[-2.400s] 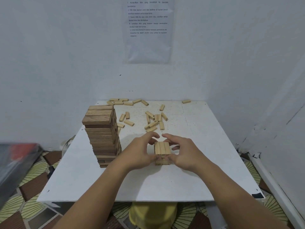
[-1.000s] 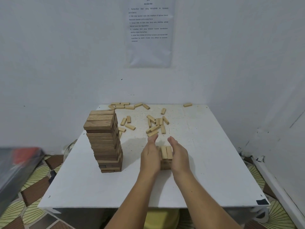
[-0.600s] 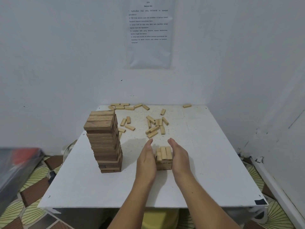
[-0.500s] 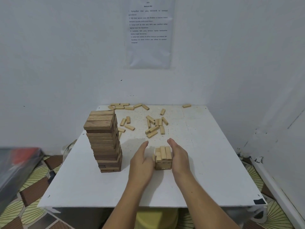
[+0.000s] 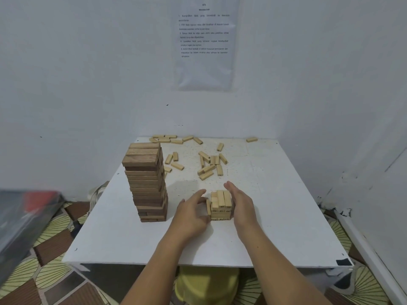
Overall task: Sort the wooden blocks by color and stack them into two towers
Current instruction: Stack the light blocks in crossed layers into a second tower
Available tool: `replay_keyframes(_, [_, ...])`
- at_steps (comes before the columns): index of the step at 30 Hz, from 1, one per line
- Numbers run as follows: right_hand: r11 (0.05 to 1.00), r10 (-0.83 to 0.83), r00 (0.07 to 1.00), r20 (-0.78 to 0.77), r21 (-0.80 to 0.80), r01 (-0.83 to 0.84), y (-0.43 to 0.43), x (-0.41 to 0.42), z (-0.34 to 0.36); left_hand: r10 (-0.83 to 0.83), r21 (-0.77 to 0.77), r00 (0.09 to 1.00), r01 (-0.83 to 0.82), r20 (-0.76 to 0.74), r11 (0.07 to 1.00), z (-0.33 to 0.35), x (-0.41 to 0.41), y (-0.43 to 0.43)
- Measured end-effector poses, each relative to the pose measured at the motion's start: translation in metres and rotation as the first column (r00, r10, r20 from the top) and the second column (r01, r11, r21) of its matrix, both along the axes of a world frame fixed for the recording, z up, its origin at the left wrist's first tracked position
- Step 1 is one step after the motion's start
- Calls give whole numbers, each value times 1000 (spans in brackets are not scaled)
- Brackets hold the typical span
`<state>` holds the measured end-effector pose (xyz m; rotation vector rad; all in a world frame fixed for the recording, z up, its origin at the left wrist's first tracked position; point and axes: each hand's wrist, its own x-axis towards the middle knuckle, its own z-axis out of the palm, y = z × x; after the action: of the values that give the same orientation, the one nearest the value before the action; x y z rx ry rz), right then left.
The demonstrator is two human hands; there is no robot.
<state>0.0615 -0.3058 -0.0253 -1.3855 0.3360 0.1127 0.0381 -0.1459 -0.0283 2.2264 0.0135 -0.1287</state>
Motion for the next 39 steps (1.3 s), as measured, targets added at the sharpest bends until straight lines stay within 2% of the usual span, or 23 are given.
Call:
replay_keyframes(5, [1000, 15, 1000, -6, -18, -15, -1, 1, -4, 126, -75, 988, -120, 90, 990, 7, -10, 0])
replay_keyframes(10, [1000, 7, 1000, 17, -22, -6, -1, 3, -6, 187, -160, 967, -160, 173, 974, 20, -17, -5])
replay_keyframes(17, [1000, 1, 999, 34, 0, -1, -2, 4, -7, 75, -57, 915, -57, 397, 997, 34, -15, -7])
replay_keyframes(25, [1000, -3, 1000, 31, -13, 3, -2, 5, -10, -35, 19, 958, 31, 283, 999, 43, -5, -5])
replay_keyframes(32, [1000, 6, 1000, 24, -11, -6, -2, 3, -4, -20, -38, 990, 25, 139, 999, 46, 4, -5])
replay_keyframes(39, [999, 14, 1000, 8, -51, -14, 1, 3, -5, -34, -35, 994, 38, 104, 999, 45, 5, -6])
